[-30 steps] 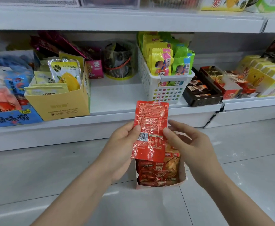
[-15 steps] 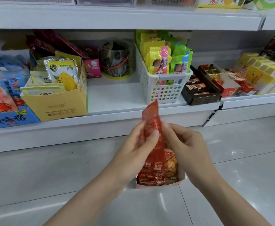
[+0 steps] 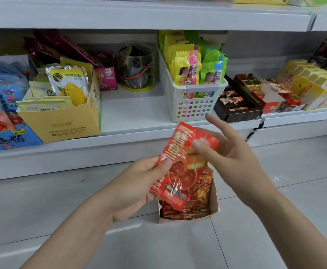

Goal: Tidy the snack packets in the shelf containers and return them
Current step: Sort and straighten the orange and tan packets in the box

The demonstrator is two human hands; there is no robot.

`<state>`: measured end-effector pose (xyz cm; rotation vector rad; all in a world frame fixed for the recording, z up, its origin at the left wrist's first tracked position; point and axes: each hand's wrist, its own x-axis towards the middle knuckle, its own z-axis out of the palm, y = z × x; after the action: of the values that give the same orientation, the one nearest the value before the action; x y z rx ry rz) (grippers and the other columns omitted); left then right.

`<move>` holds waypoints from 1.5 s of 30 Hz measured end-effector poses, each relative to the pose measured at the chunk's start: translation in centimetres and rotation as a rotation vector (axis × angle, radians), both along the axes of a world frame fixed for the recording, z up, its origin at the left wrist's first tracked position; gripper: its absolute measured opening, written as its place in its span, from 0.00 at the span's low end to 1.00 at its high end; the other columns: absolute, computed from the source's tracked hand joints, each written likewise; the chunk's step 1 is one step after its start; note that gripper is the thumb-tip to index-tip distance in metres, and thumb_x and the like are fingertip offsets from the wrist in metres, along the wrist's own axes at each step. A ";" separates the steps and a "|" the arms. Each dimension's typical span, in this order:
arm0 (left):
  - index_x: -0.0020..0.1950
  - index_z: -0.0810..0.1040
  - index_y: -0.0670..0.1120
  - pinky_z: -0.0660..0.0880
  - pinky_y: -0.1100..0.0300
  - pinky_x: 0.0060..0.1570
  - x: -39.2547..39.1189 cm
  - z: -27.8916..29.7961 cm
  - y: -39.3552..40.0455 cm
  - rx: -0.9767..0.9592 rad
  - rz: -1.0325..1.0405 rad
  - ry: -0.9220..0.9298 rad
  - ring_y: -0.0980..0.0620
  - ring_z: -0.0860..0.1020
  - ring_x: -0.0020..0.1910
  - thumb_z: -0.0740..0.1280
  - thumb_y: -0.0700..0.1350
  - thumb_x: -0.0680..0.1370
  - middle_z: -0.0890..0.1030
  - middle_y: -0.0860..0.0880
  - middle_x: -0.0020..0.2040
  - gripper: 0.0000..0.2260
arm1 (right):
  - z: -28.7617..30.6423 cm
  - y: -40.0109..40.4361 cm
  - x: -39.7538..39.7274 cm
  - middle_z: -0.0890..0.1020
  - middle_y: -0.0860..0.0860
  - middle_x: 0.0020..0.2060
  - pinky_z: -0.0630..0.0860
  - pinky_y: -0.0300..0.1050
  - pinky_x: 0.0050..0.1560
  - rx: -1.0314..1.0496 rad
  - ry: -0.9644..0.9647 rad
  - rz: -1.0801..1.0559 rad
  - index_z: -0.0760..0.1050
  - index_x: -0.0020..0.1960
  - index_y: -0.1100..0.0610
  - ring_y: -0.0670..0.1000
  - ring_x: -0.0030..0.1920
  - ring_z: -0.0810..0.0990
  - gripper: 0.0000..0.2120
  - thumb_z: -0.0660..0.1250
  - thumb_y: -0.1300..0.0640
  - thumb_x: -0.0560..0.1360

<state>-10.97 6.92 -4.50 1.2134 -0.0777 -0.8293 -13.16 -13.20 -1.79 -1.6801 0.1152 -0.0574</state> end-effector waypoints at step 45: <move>0.58 0.84 0.51 0.72 0.64 0.62 0.4 -8.7 1.2 0.663 -0.204 -0.868 0.63 0.77 0.57 0.67 0.48 0.80 0.79 0.59 0.55 0.09 | -8.8 1.1 2.4 0.86 0.45 0.43 0.72 0.26 0.42 -0.727 0.014 0.020 0.84 0.53 0.52 0.45 0.44 0.82 0.07 0.72 0.59 0.75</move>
<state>-10.59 8.09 -13.17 2.1603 -0.6815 -0.4452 -10.73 -12.09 -10.61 -2.4075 0.0927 -0.0780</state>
